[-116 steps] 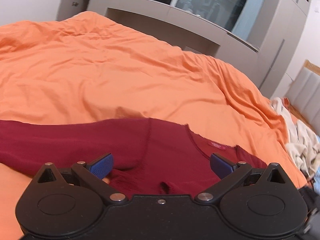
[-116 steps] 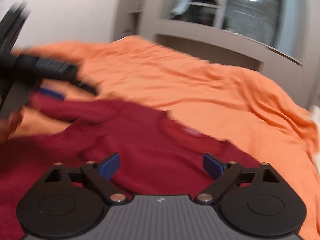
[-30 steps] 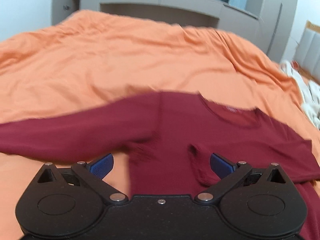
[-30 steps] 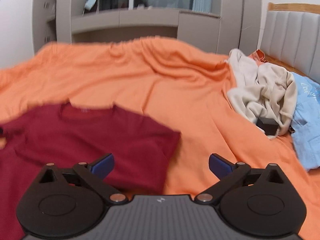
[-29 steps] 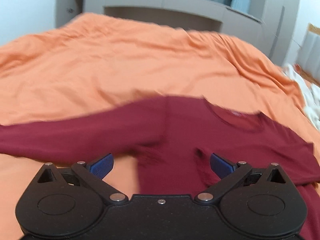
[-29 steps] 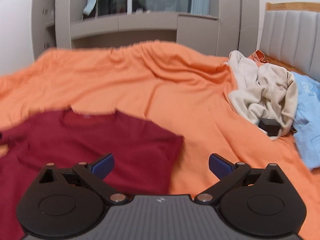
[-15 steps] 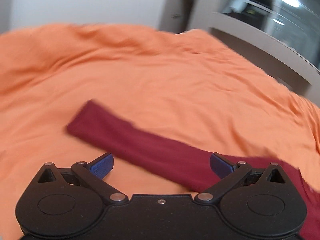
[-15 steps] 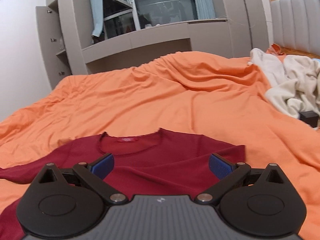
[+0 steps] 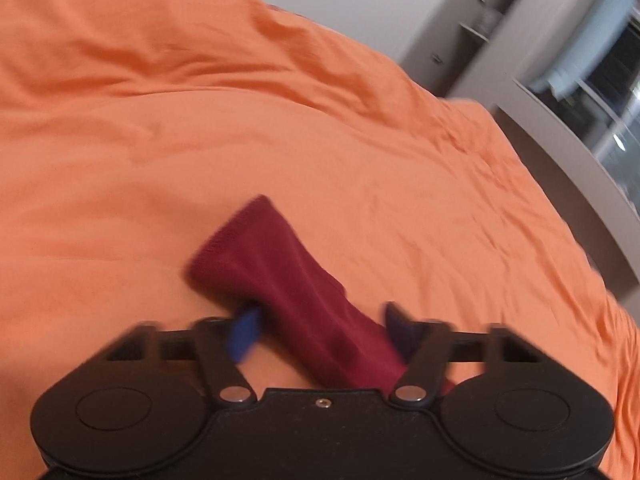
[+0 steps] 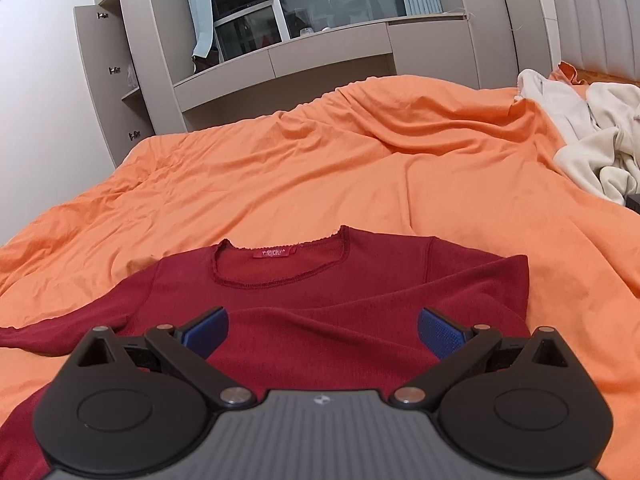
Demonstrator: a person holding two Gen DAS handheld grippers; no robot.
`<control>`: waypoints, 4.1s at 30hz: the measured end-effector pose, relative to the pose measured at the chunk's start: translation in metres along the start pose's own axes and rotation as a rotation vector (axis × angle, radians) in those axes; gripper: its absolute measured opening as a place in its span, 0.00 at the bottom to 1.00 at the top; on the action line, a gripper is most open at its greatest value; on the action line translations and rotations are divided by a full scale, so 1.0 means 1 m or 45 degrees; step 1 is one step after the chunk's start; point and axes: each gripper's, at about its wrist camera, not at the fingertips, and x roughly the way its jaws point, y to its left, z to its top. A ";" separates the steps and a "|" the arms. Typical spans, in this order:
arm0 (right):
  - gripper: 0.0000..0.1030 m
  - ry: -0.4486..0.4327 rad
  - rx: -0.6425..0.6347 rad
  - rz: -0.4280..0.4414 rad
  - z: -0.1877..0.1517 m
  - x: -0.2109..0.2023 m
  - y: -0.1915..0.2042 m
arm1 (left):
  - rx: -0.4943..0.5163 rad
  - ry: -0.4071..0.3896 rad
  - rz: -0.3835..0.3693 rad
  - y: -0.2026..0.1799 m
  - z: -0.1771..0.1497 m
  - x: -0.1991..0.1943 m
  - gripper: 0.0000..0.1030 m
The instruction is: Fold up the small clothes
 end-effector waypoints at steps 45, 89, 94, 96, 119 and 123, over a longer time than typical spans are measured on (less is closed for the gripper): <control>1.00 -0.082 0.213 -0.221 0.010 -0.017 -0.080 | 1.324 0.262 -0.968 -0.302 -0.365 -0.070 0.10; 0.09 0.021 0.078 0.358 0.018 0.027 0.039 | 1.541 0.145 -0.396 -0.169 -0.215 -0.021 0.87; 0.09 0.012 0.094 0.353 0.023 0.025 0.032 | 1.490 0.122 -0.334 -0.171 -0.209 -0.015 0.50; 0.09 0.034 0.105 0.345 0.022 0.028 0.029 | 1.440 0.127 -0.366 -0.169 -0.203 -0.015 0.45; 0.35 0.325 -0.116 0.179 -0.025 0.040 0.041 | 1.106 0.312 -0.391 -0.157 -0.180 0.000 0.12; 0.63 0.263 -0.133 0.163 -0.015 0.018 0.024 | 1.093 0.331 -0.409 -0.154 -0.177 -0.009 0.47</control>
